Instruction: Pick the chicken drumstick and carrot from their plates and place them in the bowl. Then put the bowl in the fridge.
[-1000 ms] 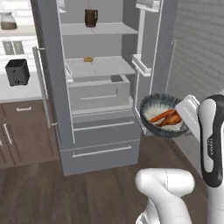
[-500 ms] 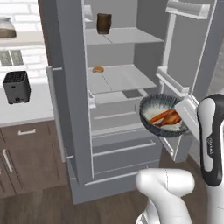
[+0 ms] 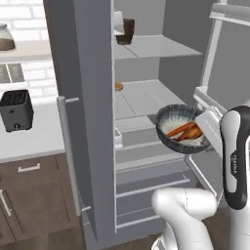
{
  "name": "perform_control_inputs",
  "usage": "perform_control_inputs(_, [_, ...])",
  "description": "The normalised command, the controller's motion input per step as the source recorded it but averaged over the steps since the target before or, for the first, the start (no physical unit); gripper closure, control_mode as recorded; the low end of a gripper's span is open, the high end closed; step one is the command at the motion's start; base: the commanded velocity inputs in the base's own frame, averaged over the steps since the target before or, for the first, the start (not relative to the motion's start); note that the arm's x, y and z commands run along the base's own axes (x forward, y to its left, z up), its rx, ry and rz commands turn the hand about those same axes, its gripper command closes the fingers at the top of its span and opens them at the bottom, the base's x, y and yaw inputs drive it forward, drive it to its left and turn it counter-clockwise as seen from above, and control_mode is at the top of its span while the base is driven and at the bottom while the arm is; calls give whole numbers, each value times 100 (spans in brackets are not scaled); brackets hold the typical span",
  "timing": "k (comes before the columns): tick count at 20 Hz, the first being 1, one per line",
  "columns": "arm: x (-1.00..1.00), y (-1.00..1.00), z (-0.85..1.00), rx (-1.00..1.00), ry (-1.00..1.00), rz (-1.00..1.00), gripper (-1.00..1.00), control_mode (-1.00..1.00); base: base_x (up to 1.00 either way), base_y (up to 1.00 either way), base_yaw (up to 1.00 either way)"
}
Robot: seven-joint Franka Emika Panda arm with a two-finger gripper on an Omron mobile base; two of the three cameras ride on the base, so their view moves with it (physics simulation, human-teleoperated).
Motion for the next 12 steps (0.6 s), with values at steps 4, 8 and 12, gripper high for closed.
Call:
perform_control_inputs(4, [0,0,0,0,0,0,100,100,77,6,-1])
perform_control_inputs(8, [0,0,0,0,0,0,100,100,61,3,0])
perform_control_inputs(12, [0,0,0,0,0,0,100,100,36,15,-1])
